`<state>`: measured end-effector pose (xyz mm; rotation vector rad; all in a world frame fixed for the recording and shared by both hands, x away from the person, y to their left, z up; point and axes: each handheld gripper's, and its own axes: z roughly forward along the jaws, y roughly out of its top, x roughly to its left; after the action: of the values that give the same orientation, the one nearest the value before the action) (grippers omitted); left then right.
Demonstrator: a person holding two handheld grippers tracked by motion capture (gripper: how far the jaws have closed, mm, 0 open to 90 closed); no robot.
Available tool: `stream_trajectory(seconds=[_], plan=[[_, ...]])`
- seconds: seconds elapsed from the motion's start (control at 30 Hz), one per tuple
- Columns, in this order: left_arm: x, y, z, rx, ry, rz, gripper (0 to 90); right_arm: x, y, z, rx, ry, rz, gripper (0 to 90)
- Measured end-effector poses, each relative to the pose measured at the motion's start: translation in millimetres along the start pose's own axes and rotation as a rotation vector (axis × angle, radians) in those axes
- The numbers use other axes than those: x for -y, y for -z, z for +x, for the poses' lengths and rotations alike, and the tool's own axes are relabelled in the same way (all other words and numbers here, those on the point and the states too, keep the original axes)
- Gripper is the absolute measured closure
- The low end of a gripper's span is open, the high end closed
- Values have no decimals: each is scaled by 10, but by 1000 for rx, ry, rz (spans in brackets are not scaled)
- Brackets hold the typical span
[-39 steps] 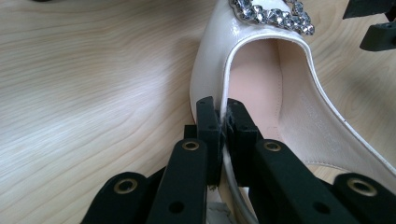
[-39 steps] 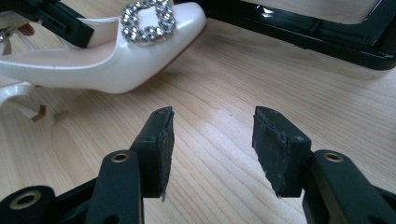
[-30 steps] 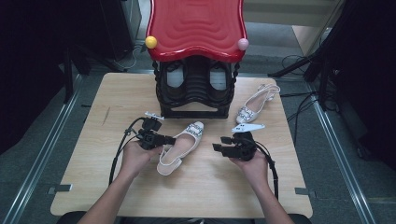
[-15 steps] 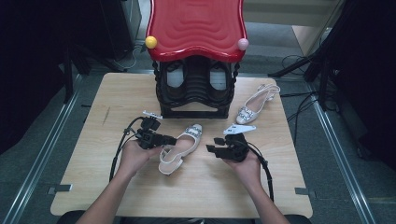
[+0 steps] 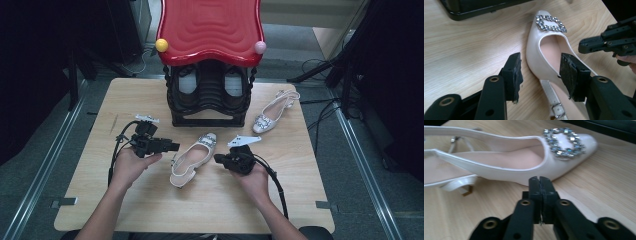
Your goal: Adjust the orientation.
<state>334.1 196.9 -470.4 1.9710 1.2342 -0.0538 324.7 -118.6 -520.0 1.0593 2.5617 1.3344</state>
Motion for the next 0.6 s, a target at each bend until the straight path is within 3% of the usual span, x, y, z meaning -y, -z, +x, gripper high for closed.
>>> stream_trajectory(seconds=[0.1, 0.2, 0.6], plan=[[30, 53, 28, -14, -7, -11, 505, -19, -46, 37, -42, -2, -1, 900], [68, 90, 53, -29, -20, -23, 483, -25, -107, 85, -56, 3, 11, 900], [214, 238, 183, -64, 7, -46, 456, -72, -242, 156, -20, 51, 22, 900]])
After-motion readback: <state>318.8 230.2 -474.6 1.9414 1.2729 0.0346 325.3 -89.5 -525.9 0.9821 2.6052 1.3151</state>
